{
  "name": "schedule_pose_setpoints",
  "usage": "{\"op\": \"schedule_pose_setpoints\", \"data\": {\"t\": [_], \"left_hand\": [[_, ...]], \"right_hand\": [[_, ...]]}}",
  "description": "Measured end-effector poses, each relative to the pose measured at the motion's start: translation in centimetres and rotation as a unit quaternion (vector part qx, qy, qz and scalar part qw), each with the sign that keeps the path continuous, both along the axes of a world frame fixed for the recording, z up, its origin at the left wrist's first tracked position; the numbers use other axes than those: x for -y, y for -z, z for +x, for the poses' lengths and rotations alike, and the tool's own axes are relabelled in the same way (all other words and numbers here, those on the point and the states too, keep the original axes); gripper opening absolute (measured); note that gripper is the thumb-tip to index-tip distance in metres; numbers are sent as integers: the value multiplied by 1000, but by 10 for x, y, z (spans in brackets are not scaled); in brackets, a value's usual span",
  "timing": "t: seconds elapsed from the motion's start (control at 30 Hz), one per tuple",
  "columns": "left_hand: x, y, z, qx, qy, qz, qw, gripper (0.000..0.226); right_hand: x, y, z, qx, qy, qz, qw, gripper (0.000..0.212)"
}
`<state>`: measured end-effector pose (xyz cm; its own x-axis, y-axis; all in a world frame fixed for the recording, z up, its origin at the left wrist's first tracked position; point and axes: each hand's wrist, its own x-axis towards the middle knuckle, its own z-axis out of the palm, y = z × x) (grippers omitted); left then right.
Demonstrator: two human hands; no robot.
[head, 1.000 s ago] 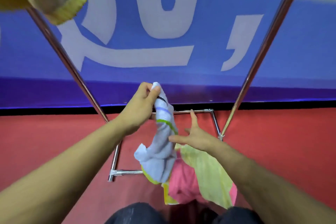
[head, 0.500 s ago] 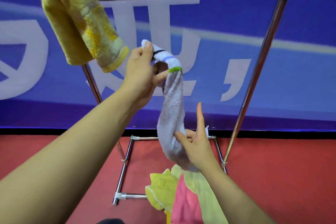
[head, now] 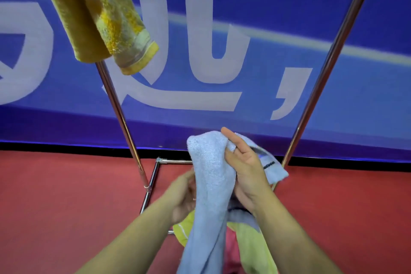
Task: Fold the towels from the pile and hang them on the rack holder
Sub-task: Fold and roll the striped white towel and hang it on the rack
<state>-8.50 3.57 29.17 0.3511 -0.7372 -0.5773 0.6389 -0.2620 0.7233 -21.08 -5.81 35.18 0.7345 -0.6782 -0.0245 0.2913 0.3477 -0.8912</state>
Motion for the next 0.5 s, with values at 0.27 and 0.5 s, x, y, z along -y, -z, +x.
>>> {"op": "schedule_pose_setpoints", "data": {"t": [0.27,0.5], "left_hand": [[-1,-21,-15,-233,-9,-200,952,94],[1,-27,-19,-160,9,-172,972,76]], "right_hand": [[1,2,7,9,-18,33,999,47],[3,10,11,-43,9,-42,998,40]]}}
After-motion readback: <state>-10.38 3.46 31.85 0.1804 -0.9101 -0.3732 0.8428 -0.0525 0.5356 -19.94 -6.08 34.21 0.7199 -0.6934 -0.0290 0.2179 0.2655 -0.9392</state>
